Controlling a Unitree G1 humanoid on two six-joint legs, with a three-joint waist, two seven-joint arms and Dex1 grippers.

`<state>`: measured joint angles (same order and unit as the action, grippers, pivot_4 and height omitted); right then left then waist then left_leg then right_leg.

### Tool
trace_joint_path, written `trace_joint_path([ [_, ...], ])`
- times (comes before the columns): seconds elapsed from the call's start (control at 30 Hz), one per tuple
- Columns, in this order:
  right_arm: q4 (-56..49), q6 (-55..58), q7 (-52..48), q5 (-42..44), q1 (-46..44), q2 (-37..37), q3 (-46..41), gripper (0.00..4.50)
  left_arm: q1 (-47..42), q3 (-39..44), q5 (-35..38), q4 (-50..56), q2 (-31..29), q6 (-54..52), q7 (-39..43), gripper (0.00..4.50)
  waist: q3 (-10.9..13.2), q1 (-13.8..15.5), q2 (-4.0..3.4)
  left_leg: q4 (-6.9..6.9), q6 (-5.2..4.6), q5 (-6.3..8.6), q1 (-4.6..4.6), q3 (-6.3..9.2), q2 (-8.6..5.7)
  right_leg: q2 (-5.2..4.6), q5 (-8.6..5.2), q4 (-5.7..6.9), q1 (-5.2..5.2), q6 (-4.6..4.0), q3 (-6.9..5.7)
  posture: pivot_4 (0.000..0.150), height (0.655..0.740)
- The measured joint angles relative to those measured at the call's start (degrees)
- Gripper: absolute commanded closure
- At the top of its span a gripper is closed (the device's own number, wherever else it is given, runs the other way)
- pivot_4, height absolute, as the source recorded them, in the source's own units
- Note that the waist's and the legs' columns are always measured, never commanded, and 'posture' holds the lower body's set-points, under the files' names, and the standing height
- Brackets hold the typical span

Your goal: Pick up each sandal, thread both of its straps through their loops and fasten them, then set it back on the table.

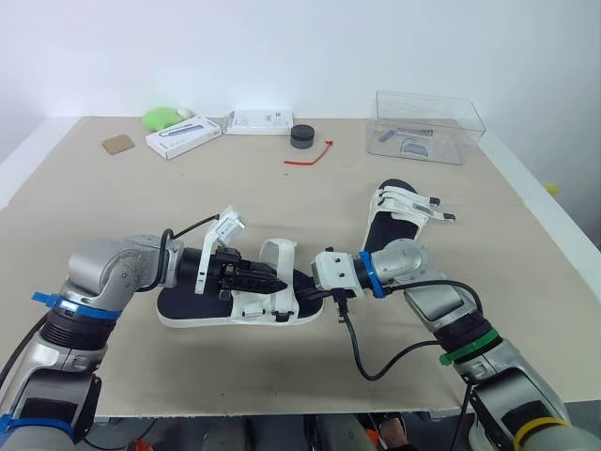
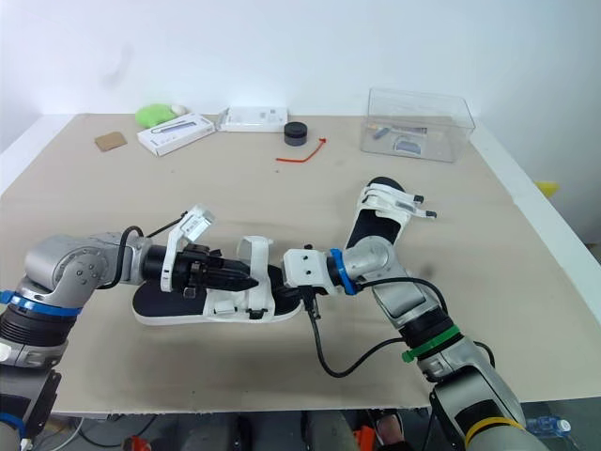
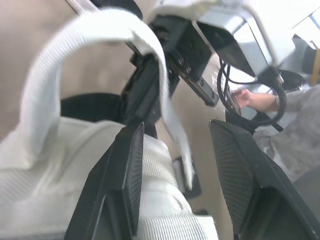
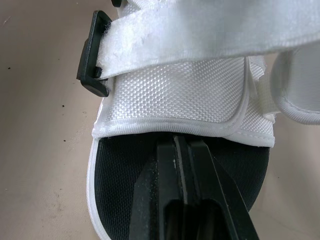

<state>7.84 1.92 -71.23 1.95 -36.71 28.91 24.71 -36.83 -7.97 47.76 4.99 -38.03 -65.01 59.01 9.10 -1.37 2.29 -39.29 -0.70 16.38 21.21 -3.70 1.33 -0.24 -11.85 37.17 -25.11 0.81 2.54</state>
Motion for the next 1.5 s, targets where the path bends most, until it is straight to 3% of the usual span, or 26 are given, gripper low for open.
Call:
trace_joint_path([
  [0.37,0.1,0.0,-0.1,0.0,-0.1,0.0,0.0,4.5,-3.2,-0.2,-3.0,-2.3,3.2,2.3,0.1,2.38,0.0,0.0,0.0,0.0,0.0,0.0,0.0,-0.01,-0.01,0.0,0.02,0.0,0.01,0.03,0.01,0.15,0.74],
  [0.5,0.0,0.0,0.0,0.0,-0.1,0.0,0.0,4.5,-3.7,-1.3,-5.2,-3.9,3.9,3.1,0.1,3.43,0.0,0.0,0.0,0.0,0.0,0.0,0.01,0.0,-0.01,0.0,0.09,0.0,0.0,0.14,0.0,0.15,0.74],
  [0.57,-0.1,0.0,0.0,0.0,-0.1,0.0,0.0,4.5,-3.7,-1.6,-5.8,-4.4,4.0,3.5,0.3,4.37,0.0,0.0,0.0,0.0,0.0,0.0,0.03,0.0,-0.01,0.0,0.09,0.0,-0.02,0.13,0.0,0.15,0.74],
  [0.6,-0.3,0.1,0.0,0.0,0.0,0.1,0.0,4.5,-3.9,-2.1,-6.4,-4.4,4.0,3.7,0.5,4.47,0.0,0.0,0.0,0.0,0.0,0.0,0.04,0.0,-0.01,0.0,0.08,0.0,-0.02,0.13,0.0,0.15,0.74],
  [1.2,-1.2,0.2,0.0,0.0,0.4,0.5,0.1,4.5,-0.6,-3.9,-10.1,-0.6,2.4,8.9,2.9,4.47,0.0,0.0,0.0,0.01,-0.05,0.04,0.11,0.03,-0.01,-0.03,0.06,-0.02,-0.05,0.15,-0.04,0.15,0.74],
  [1.47,-1.2,0.2,0.0,0.0,0.4,0.5,0.1,4.5,-1.2,-1.2,-7.1,-1.0,3.6,6.8,3.5,4.47,0.0,0.0,0.0,0.0,-0.05,0.03,0.11,0.02,-0.02,-0.02,0.07,-0.02,-0.05,0.17,-0.04,0.15,0.74],
  [1.5,-1.2,0.2,0.0,0.0,0.4,0.5,0.1,4.5,-1.2,-1.2,-6.9,-1.0,3.5,6.2,3.9,4.22,0.0,0.0,0.0,0.0,-0.05,0.03,0.11,0.03,-0.02,-0.02,0.07,-0.02,-0.05,0.17,-0.04,0.15,0.74],
])
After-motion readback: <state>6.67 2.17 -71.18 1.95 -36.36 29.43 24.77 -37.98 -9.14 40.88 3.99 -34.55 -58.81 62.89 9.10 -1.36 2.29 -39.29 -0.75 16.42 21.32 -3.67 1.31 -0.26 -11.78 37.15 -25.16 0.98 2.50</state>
